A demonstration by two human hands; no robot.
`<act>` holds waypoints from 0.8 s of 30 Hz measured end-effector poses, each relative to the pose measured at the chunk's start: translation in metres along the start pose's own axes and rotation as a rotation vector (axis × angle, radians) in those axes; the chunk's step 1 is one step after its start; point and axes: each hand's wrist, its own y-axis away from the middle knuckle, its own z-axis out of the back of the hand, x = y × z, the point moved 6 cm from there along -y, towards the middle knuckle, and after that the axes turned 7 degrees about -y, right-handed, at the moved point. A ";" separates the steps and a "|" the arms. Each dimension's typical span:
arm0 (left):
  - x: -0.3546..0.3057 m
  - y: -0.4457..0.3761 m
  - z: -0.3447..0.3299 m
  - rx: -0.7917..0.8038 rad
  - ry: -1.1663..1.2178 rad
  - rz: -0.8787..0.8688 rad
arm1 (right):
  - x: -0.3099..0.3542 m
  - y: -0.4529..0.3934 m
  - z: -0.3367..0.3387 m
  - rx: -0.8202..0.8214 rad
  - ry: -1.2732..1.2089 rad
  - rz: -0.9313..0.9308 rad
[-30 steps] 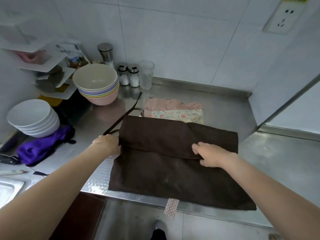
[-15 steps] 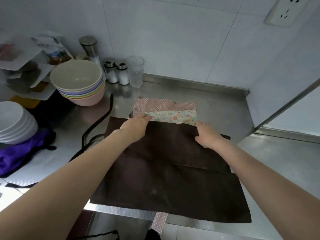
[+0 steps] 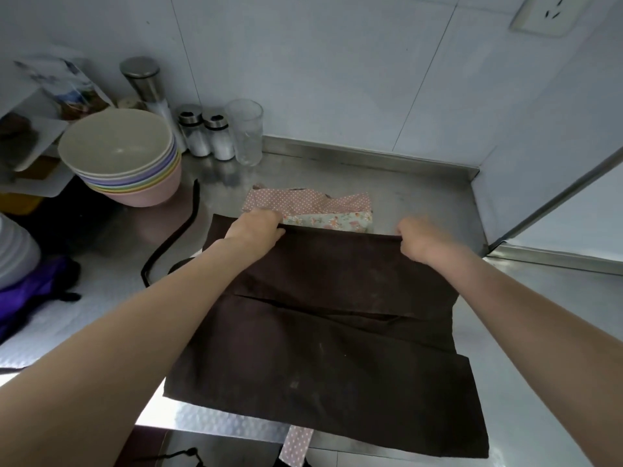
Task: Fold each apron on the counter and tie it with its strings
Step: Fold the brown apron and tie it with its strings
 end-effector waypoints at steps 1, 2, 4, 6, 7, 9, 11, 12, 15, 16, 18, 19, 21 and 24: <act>0.000 -0.001 0.000 0.003 -0.007 -0.002 | 0.003 0.001 -0.006 0.063 -0.039 0.006; 0.001 -0.001 -0.001 0.003 -0.007 -0.005 | 0.006 0.000 -0.014 0.138 -0.120 0.011; 0.004 -0.001 0.000 -0.023 0.000 -0.011 | 0.010 -0.001 -0.025 0.223 -0.289 -0.024; 0.005 0.001 0.005 -0.095 0.017 -0.005 | 0.010 -0.003 -0.024 0.168 -0.276 -0.045; 0.005 0.004 0.007 -0.139 0.038 -0.007 | 0.008 -0.004 -0.021 0.106 -0.232 -0.052; 0.005 0.011 0.012 -0.222 0.129 -0.037 | 0.003 -0.001 -0.011 -0.040 -0.161 -0.056; 0.007 0.020 0.014 -0.262 0.238 -0.105 | 0.006 0.008 -0.002 -0.144 -0.093 -0.034; 0.009 0.025 0.012 -0.246 0.265 -0.144 | 0.010 0.013 0.000 -0.185 -0.061 0.002; 0.023 0.041 -0.002 -0.161 0.275 -0.169 | 0.039 0.032 -0.004 -0.265 -0.118 0.247; 0.032 0.047 -0.005 -0.155 0.313 -0.126 | 0.051 0.038 -0.011 -0.212 -0.150 0.339; 0.055 0.061 -0.007 -0.169 0.423 0.008 | 0.073 0.048 -0.033 -0.032 -0.207 0.456; 0.065 0.066 -0.010 -0.147 0.463 0.065 | 0.081 0.053 -0.044 0.048 -0.246 0.474; 0.077 0.075 -0.021 0.017 0.533 0.139 | 0.092 0.059 -0.062 0.148 -0.298 0.460; 0.081 0.095 -0.041 0.355 0.583 0.181 | 0.104 0.064 -0.080 0.208 -0.218 0.427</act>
